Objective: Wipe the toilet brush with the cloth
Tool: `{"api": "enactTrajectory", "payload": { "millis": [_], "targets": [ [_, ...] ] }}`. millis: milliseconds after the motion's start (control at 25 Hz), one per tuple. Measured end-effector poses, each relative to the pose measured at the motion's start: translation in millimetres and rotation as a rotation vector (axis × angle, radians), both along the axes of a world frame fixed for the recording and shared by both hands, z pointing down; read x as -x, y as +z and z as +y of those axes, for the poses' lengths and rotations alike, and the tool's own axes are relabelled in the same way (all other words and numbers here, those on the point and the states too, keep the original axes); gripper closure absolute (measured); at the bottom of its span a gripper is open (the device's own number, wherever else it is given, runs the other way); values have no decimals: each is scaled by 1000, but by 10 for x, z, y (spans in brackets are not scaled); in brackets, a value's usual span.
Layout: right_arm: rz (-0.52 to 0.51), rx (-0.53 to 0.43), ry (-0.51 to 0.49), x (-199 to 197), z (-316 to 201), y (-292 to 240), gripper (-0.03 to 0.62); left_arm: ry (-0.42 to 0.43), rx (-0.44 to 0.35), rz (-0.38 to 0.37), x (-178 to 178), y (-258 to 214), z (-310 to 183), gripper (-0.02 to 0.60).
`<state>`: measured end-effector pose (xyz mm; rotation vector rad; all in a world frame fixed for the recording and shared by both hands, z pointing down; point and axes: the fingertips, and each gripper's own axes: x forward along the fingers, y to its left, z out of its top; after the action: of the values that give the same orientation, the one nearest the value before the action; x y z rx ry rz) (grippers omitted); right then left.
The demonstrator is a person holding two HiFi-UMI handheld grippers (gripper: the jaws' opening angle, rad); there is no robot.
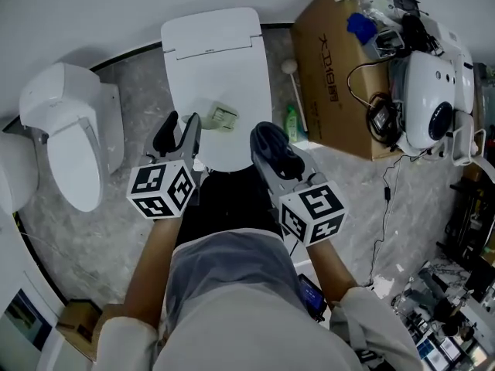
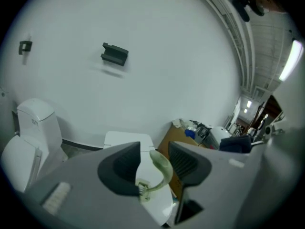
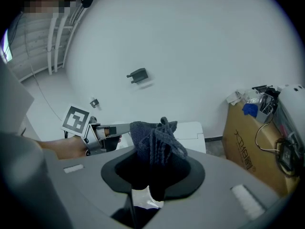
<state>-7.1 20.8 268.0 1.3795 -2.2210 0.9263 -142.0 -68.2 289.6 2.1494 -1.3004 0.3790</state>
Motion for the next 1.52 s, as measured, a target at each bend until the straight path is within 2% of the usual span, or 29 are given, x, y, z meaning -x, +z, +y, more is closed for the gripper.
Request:
{"api": "enactTrajectory", "payload": {
  "millis": [200, 840, 1120, 1360, 1520],
  "targets": [
    [-33, 22, -38, -72, -168, 127, 493, -25, 22, 4, -76, 137, -42, 581],
    [-113, 86, -149, -110, -665, 554, 493, -168, -38, 55, -89, 130, -119, 581],
    [-165, 111, -154, -56, -863, 805, 490, -167, -44, 52, -119, 135, -155, 581],
    [-213, 155, -209, 81, -983, 1102, 480, -191, -53, 68, -88, 157, -156, 581],
    [-198, 157, -246, 158, -1024, 1266, 480, -186, -66, 67, -89, 163, -143, 581]
  ]
}}
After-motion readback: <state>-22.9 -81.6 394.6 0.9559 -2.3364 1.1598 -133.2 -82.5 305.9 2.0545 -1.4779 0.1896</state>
